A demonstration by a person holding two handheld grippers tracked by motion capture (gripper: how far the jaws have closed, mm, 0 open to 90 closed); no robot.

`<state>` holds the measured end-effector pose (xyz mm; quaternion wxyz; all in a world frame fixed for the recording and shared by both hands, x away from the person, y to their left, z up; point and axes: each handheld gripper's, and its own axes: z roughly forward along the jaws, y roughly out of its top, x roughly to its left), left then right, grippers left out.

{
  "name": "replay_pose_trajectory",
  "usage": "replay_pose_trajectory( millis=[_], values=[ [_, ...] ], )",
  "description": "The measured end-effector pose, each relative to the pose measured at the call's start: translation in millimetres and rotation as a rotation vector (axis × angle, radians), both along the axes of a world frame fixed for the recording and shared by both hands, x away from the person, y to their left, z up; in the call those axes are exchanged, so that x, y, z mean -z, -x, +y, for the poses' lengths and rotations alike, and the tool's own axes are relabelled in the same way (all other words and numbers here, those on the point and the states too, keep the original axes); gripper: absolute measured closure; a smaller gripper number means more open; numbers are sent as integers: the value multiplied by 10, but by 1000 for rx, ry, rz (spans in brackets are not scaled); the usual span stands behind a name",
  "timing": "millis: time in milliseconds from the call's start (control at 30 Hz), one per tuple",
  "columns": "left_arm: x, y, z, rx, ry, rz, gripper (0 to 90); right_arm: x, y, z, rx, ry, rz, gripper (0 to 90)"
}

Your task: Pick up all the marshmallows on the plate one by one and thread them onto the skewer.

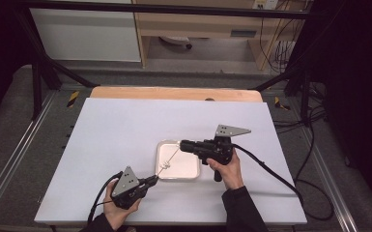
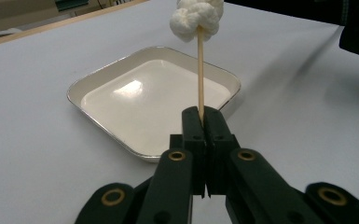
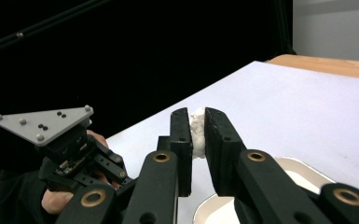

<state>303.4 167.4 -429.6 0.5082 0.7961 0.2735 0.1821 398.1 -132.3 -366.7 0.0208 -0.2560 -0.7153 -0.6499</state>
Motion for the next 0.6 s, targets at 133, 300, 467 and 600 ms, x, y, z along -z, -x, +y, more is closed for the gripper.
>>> replay_pose_trajectory(
  millis=[133,300,467,600],
  values=[
    [-1,4,4,3,5,-5,889,18,-8,10,-4,8,8,818],
    [-2,14,-1,12,-1,-18,889,24,-18,12,-18,7,28,817],
    [-6,34,-5,28,-9,-44,889,37,-24,21,-27,3,59,821],
    [0,39,-10,33,-14,-48,890,49,-26,29,-34,7,83,824]
  ],
)
